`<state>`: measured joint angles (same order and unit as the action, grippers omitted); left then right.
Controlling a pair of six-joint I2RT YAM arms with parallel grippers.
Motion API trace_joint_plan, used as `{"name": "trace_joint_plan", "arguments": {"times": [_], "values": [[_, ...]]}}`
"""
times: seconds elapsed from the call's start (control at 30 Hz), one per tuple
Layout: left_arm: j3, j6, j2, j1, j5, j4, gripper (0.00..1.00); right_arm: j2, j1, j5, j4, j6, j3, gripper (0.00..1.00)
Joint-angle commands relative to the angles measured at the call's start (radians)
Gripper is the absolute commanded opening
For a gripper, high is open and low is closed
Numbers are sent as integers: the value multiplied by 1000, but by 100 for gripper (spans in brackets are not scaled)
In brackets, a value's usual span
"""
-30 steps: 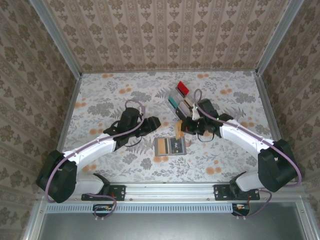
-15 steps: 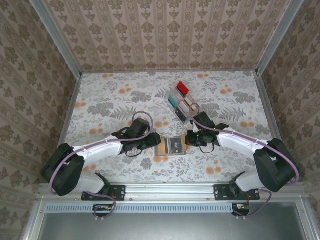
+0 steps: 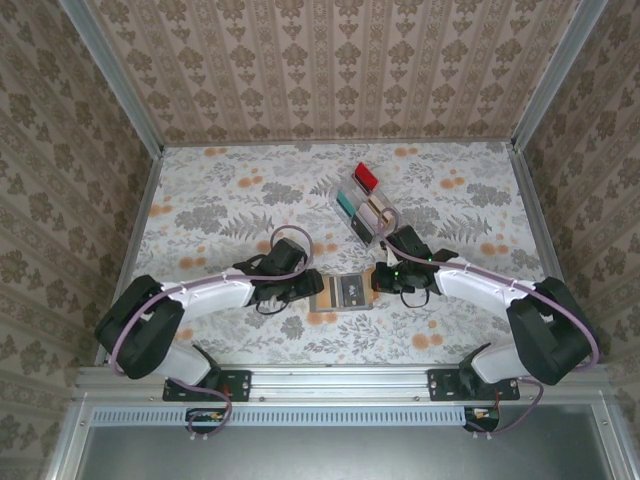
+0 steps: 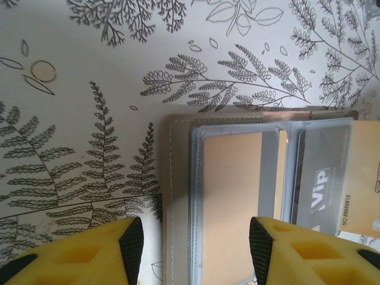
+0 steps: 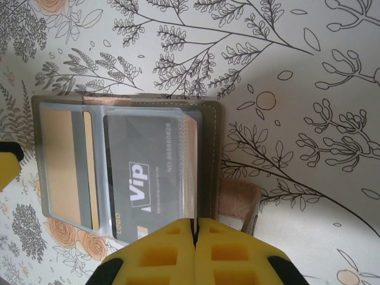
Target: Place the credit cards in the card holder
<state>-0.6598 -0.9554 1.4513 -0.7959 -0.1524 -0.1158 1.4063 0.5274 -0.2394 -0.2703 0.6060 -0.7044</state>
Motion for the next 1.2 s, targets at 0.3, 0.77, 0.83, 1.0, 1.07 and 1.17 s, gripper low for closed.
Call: {"name": "trace_joint_plan", "arguments": {"times": [0.3, 0.77, 0.83, 1.0, 1.07, 1.17], "values": [[-24, 18, 47, -21, -1, 32, 45, -9, 3, -59, 55, 61, 8, 6], [-19, 0, 17, -40, 24, 69, 41, -23, 33, -205, 167, 136, -41, 8], [-8, -10, -8, -43, 52, 64, 44, 29, 49, -214, 205, 157, -44, 8], [38, -57, -91, -43, 138, 42, 56, 102, 80, -210, 220, 170, -73, 7], [52, -59, -120, -43, 156, 45, 60, 92, 80, -181, 214, 178, -64, 6], [37, -30, -123, -42, 146, 37, 64, 47, 67, -139, 207, 181, -32, 5]]}}
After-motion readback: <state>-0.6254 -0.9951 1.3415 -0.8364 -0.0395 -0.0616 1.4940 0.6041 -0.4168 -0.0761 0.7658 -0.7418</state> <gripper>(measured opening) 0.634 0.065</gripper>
